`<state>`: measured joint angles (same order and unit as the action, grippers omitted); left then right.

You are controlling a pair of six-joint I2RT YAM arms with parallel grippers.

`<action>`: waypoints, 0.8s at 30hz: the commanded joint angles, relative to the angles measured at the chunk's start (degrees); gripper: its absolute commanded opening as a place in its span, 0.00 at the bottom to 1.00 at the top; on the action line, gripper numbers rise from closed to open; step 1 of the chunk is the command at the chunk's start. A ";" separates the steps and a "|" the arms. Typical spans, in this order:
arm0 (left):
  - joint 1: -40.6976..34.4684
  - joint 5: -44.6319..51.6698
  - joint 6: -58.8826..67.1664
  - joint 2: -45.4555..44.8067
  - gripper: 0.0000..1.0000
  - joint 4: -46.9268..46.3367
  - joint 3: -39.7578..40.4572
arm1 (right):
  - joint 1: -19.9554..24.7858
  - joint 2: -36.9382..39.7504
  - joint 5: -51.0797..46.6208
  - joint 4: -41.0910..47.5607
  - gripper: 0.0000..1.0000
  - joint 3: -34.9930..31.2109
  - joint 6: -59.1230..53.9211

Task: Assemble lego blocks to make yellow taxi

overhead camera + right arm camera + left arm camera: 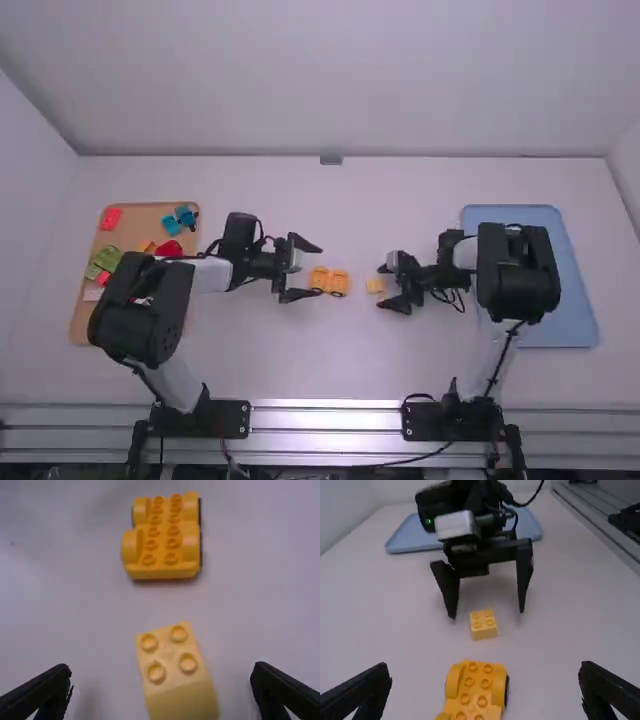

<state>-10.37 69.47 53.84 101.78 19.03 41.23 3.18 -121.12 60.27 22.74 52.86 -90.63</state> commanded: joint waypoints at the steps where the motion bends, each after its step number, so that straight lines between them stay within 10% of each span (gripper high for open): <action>1: -0.96 2.08 -2.10 0.13 0.99 0.20 0.00 | -0.22 -2.36 0.79 0.17 0.92 2.40 -6.88; 15: -1.20 0.94 -1.88 0.13 0.99 -1.25 -0.04 | -1.27 -2.97 -2.40 0.63 0.45 2.95 -6.54; 24: -6.86 -16.22 1.07 2.95 0.99 -0.44 0.07 | -2.43 -2.05 0.37 10.95 0.20 6.88 -7.43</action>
<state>-15.97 58.50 53.34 102.94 18.63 41.25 0.54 -123.11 58.59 32.10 57.67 -96.57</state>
